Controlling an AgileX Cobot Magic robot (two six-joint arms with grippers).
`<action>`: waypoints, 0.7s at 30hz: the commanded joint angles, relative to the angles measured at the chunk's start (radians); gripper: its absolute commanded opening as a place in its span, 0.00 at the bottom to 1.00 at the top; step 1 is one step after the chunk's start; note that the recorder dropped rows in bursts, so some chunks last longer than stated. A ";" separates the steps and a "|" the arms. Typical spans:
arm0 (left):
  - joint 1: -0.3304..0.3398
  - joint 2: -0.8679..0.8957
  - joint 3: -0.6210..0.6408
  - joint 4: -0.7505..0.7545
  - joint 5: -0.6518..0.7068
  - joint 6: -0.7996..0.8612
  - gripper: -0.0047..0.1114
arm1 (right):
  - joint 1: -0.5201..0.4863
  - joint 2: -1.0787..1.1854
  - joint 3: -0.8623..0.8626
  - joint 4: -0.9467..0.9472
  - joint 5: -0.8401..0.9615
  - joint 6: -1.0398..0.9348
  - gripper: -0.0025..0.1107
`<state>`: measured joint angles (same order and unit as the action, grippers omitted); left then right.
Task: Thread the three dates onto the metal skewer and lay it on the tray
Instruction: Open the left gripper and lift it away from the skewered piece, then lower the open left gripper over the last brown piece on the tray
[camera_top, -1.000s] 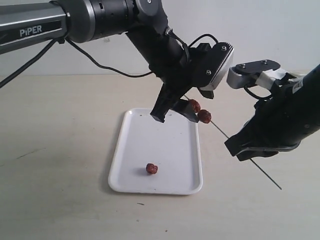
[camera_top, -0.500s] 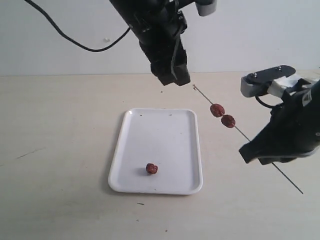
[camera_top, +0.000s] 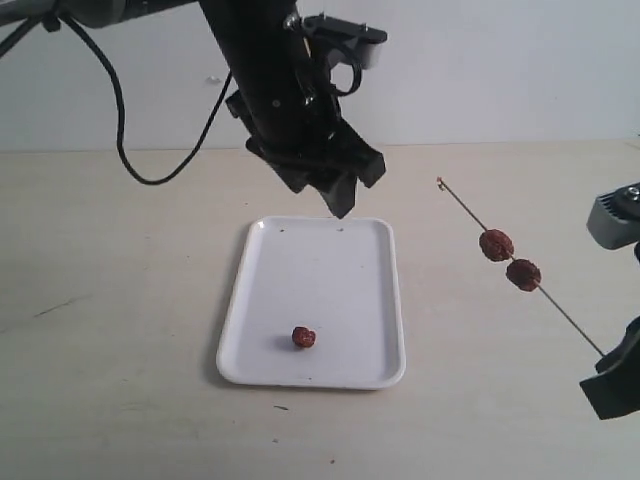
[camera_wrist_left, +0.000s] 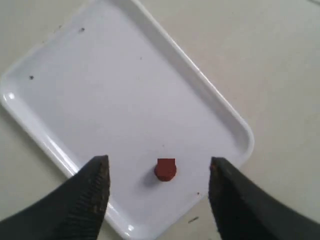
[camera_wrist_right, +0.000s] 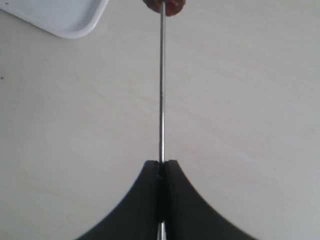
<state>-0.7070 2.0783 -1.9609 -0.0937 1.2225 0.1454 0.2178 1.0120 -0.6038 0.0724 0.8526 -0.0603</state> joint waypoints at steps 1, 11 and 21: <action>-0.001 0.005 0.085 -0.057 -0.001 -0.071 0.54 | -0.005 -0.075 0.005 -0.033 0.057 0.010 0.02; -0.001 0.005 0.390 -0.095 -0.181 -0.077 0.54 | -0.005 -0.127 0.005 -0.030 0.095 0.000 0.02; -0.001 0.048 0.390 -0.134 -0.301 -0.139 0.54 | -0.005 -0.127 0.005 -0.030 0.091 -0.011 0.02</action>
<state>-0.7070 2.1033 -1.5744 -0.2172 0.9360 0.0576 0.2178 0.8930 -0.6038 0.0508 0.9514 -0.0584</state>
